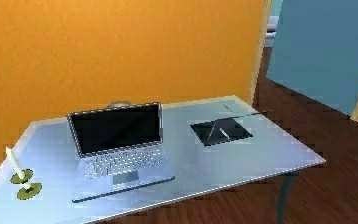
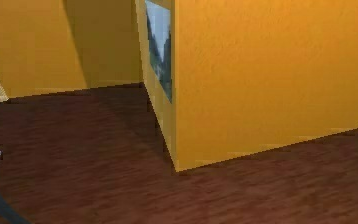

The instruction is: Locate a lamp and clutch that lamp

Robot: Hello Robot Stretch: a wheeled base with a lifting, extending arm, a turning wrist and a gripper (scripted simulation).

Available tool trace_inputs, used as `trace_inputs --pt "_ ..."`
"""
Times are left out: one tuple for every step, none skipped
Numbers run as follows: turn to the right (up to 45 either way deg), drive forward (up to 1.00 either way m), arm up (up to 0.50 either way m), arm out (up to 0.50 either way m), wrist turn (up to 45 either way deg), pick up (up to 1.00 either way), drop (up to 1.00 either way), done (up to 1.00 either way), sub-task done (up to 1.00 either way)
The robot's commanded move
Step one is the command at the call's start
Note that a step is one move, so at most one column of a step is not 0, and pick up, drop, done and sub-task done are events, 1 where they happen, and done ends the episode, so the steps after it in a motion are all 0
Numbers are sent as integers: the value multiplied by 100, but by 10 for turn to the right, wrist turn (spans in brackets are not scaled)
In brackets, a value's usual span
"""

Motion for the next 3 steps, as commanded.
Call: trace_inputs --pt "90 0 0 0 0 0 0 0 0" --pt "0 25 0 0 0 0 0 0 0" --pt "-450 0 0 0 0 0 0 0 0"
